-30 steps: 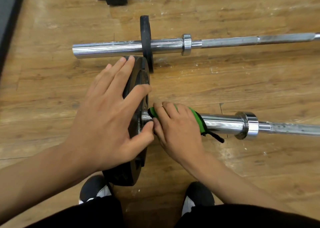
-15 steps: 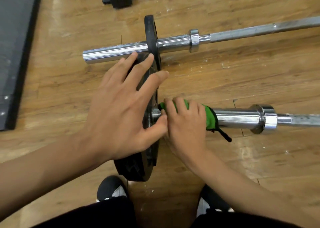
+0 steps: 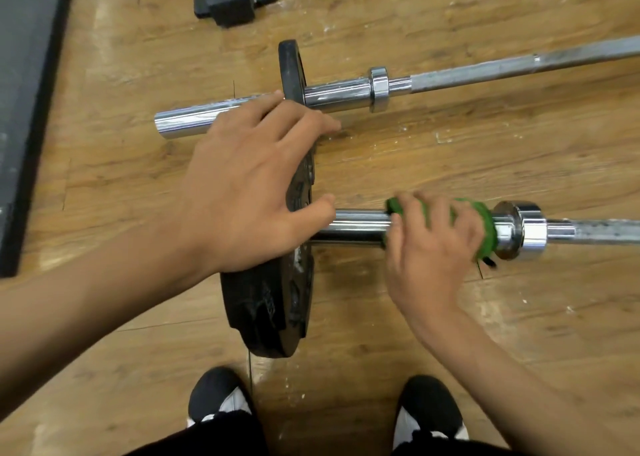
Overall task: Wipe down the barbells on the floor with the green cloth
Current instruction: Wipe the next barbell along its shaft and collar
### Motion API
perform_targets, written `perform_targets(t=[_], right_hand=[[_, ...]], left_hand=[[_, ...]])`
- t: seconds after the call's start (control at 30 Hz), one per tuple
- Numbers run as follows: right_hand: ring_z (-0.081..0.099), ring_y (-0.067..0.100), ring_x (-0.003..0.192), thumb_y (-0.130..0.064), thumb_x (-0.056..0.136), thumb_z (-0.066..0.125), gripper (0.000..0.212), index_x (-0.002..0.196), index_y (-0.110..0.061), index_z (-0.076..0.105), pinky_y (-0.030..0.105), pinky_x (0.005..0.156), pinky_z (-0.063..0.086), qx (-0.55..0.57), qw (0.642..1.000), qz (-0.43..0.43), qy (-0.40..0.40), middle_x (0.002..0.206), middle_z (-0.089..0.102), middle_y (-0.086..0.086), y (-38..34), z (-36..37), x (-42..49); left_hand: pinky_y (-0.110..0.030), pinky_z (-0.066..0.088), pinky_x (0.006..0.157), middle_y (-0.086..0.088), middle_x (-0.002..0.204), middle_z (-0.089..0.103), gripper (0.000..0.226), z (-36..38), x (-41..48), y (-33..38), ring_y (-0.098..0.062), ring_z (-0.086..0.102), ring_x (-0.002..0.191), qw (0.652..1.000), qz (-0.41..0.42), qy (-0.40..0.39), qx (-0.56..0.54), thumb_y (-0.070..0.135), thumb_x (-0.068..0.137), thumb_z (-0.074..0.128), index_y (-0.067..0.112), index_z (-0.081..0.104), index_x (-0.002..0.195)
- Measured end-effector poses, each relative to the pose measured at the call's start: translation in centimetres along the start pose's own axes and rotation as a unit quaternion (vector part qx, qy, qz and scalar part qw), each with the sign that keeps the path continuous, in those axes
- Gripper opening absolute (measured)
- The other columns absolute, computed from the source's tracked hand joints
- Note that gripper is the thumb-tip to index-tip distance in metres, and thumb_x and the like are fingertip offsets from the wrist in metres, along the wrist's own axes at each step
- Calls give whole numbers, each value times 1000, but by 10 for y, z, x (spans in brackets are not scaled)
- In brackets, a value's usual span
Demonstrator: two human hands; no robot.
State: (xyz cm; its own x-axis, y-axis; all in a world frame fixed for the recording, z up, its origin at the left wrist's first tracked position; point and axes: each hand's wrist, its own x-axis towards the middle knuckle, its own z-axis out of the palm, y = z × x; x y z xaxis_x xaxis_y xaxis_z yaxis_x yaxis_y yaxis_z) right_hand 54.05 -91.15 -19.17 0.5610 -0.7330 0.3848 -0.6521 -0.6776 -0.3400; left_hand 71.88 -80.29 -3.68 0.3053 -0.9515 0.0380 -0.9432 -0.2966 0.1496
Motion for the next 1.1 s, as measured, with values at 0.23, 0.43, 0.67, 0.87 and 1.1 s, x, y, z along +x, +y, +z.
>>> perform_targets(t=[0.23, 0.43, 0.67, 0.87, 1.1], right_hand=[[55, 38, 125, -37, 109, 45, 42, 144, -18, 55, 50, 110, 39, 14, 975, -212, -63, 139, 61, 14, -43, 18, -6], [52, 39, 112, -36, 104, 50, 37, 131, -15, 66, 50, 100, 40, -25, 990, -134, -30, 126, 63, 16, 31, -11, 1], [49, 36, 112, -31, 102, 49, 35, 127, -15, 68, 49, 101, 36, -2, 999, -37, -33, 126, 66, 12, -35, 6, -3], [54, 34, 117, -36, 108, 37, 46, 145, -17, 57, 47, 103, 38, 29, 977, -178, -112, 137, 61, 11, -60, 10, -1], [52, 36, 96, -32, 103, 47, 36, 126, -13, 67, 47, 89, 38, -11, 995, -66, -68, 113, 65, 13, 41, -23, 15]], left_hand=[[-48, 30, 113, -13, 148, 52, 68, -5, -7, -7, -36, 46, 138, 999, -29, 1, 33, 57, 89, 43, 13, 61, 138], [-50, 15, 129, -24, 165, 32, 92, -1, -40, -4, -37, 25, 157, 993, -50, 12, 107, 66, 93, 37, 1, 37, 158], [-50, 21, 128, -24, 166, 29, 92, 12, -36, 7, -37, 22, 158, 997, -47, 52, 20, 58, 90, 47, -4, 35, 158], [-61, 31, 119, -21, 165, 33, 84, 8, -39, -4, -38, 28, 155, 997, -57, 43, -3, 53, 88, 48, 1, 44, 154], [-58, 33, 116, -21, 162, 37, 78, 12, -40, 4, -40, 31, 152, 997, -59, 58, -4, 50, 86, 50, 3, 51, 148]])
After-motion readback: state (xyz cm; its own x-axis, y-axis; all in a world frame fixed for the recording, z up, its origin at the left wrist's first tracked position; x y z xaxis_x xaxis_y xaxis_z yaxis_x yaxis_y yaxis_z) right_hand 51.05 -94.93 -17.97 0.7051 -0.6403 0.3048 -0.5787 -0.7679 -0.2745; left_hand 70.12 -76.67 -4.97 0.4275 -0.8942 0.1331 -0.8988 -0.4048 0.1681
